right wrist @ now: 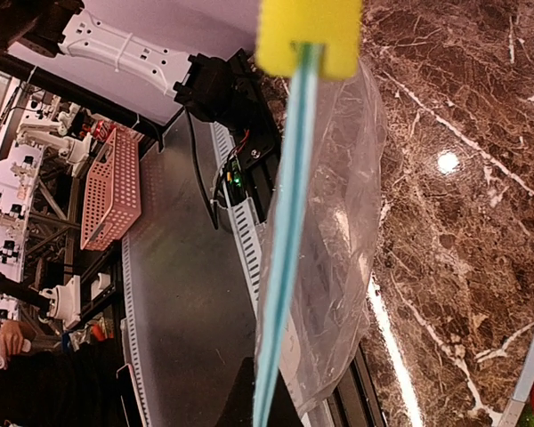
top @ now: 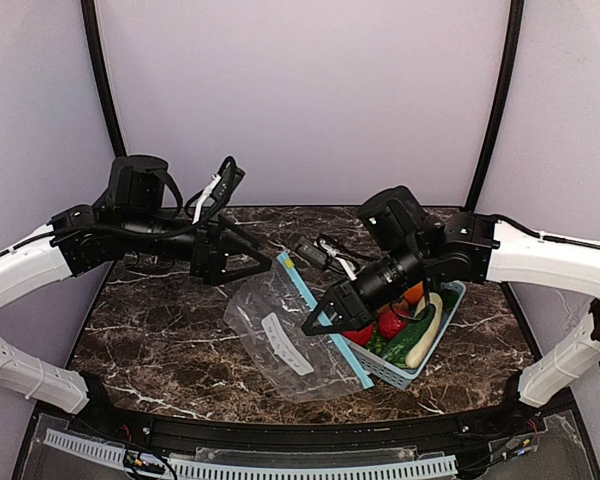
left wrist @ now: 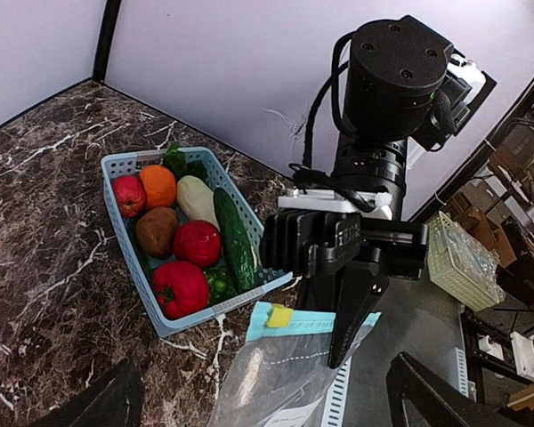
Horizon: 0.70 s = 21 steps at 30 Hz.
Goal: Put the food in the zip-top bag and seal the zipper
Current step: Pass from the left arm to the right, then pass from the right arm to the left
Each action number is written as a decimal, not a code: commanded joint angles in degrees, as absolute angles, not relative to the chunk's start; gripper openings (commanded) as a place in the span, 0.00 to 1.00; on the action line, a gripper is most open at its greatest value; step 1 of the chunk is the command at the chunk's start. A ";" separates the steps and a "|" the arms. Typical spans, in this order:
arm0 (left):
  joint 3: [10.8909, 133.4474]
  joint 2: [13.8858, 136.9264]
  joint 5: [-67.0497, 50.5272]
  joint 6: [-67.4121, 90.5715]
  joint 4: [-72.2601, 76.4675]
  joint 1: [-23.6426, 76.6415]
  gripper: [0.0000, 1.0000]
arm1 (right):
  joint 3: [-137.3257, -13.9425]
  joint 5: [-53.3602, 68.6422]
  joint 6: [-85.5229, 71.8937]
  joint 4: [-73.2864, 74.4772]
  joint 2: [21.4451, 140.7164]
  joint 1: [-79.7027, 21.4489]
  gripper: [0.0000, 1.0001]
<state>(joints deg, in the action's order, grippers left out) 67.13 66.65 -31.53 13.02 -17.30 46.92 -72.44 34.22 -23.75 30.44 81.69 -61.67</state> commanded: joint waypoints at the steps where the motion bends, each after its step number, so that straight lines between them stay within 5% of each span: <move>1: 67.67 68.10 -39.18 12.32 -16.11 47.15 0.92 | -74.80 39.30 -21.77 30.93 81.64 -62.22 0.00; 8: 66.26 68.13 -42.50 13.11 -15.14 47.13 0.68 | -75.50 40.70 -21.71 31.20 81.12 -62.22 0.00; 21: 64.53 68.64 -46.17 14.70 -13.38 47.18 0.40 | -77.34 41.37 -21.18 32.69 82.34 -62.23 0.00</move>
